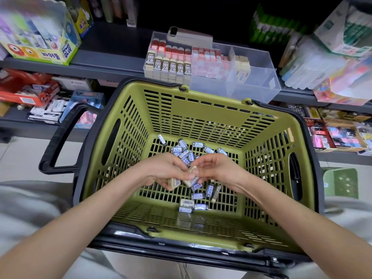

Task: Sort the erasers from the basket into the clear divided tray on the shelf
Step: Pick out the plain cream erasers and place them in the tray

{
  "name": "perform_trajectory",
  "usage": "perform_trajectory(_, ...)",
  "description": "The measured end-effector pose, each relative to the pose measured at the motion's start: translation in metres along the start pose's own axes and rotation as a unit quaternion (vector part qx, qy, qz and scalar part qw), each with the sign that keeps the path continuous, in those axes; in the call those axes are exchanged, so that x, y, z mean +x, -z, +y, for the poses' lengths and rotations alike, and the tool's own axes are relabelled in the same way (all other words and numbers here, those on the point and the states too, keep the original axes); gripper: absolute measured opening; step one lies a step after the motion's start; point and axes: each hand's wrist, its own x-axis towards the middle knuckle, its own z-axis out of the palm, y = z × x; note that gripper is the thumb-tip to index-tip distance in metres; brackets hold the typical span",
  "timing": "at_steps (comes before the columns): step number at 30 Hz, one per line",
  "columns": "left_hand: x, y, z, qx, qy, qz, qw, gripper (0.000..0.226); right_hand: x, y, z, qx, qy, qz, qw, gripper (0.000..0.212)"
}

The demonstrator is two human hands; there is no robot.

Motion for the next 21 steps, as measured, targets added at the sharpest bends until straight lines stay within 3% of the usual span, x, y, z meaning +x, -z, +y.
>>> perform_trajectory(3, -0.001, 0.004, 0.000, 0.005, 0.004, 0.015, 1.000, 0.009, 0.004, -0.001, 0.006, 0.067, -0.037, -0.004, 0.997, 0.020)
perform_trajectory(5, 0.001, 0.008, 0.000, -0.021, -0.008, 0.060, 0.998, 0.007, 0.010, -0.005, 0.026, -0.060, -0.092, 0.031, 0.993, 0.023)
perform_trajectory(6, 0.001, 0.009, 0.000, -0.045, -0.014, 0.087, 0.995, 0.007, 0.014, -0.008, 0.039, -0.188, -0.105, 0.043, 0.976, 0.024)
perform_trajectory(8, 0.002, 0.012, 0.002, -0.097, -0.026, 0.128, 0.987, 0.009, 0.026, -0.016, 0.064, -0.412, -0.087, 0.023, 0.907, 0.026)
perform_trajectory(11, 0.002, 0.015, 0.003, -0.144, -0.030, 0.146, 0.978, 0.021, 0.041, -0.030, 0.087, -0.578, -0.087, -0.009, 0.812, 0.037)
perform_trajectory(14, 0.002, 0.015, 0.002, -0.165, -0.023, 0.145, 0.975, 0.033, 0.049, -0.039, 0.096, -0.611, -0.092, -0.007, 0.786, 0.034)
perform_trajectory(18, 0.003, 0.017, 0.002, -0.177, -0.025, 0.149, 0.973, 0.020, 0.052, -0.038, 0.099, -0.588, -0.118, -0.033, 0.799, 0.027)
perform_trajectory(21, 0.003, 0.017, 0.002, -0.180, -0.024, 0.152, 0.972, 0.019, 0.050, -0.034, 0.098, -0.598, -0.127, -0.044, 0.790, 0.026)
